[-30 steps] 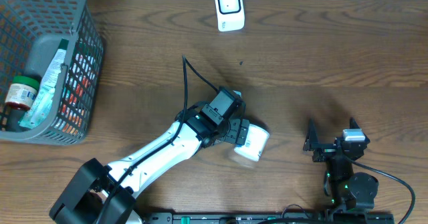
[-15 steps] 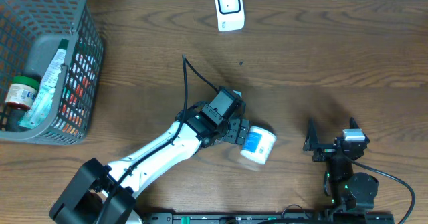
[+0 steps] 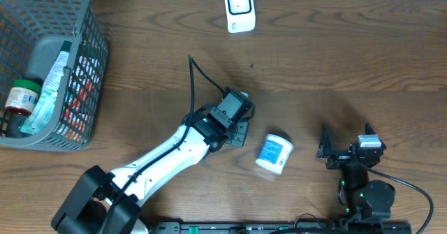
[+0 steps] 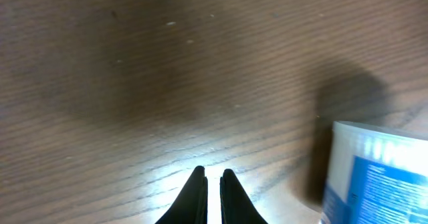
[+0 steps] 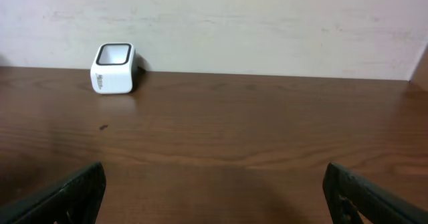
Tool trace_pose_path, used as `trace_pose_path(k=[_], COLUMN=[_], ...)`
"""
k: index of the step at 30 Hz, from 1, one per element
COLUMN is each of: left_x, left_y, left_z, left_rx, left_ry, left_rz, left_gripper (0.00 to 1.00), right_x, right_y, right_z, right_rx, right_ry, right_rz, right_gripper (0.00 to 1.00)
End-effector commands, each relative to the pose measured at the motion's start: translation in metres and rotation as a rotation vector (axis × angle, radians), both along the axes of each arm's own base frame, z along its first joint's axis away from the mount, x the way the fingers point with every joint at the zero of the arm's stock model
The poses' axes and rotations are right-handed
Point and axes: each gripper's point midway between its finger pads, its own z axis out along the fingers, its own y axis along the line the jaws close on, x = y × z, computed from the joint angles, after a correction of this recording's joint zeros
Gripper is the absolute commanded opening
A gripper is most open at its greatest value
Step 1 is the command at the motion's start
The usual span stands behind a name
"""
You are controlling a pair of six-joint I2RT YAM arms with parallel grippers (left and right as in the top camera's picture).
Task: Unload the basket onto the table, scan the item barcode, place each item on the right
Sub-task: 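Lower the tub onto the table and open the left gripper, then move the left gripper back into the grey basket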
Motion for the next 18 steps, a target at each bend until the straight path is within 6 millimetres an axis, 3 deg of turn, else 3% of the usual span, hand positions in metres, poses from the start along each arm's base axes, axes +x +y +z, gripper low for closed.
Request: trace_pose_path(k=[1,5,9,12,18], left_x=[0.011,0.017,0.031,0.046,0.083], left_y=[0.011,0.021,0.037,0.056,0.11], left_z=[0.002,0.007,0.031,0.063,0.147], left_rx=[0.02,0.035,0.063,0.09,0.076], left_ry=[-0.018,-0.008,-0.002,0.0,-0.058], left_rz=[0.034,0.058,0.075,0.092,0.226], left_gripper=[0.07,0.07,0.07,0.08,0.08], right_x=[0.0,0.0,0.0,0.0,0.0], right_y=[-0.002,-0.002,-0.002,-0.002,-0.002], right_z=[0.0,0.0,0.0,0.0,0.0], right_rx=[0.009,0.009,0.009,0.009,0.009], right_ry=[-0.001,-0.001,-0.001,-0.001,-0.001], right_rz=[-0.012,-0.012,-0.012,-0.012,-0.012], right_gripper=[0.99,0.99,0.99,0.99,0.99])
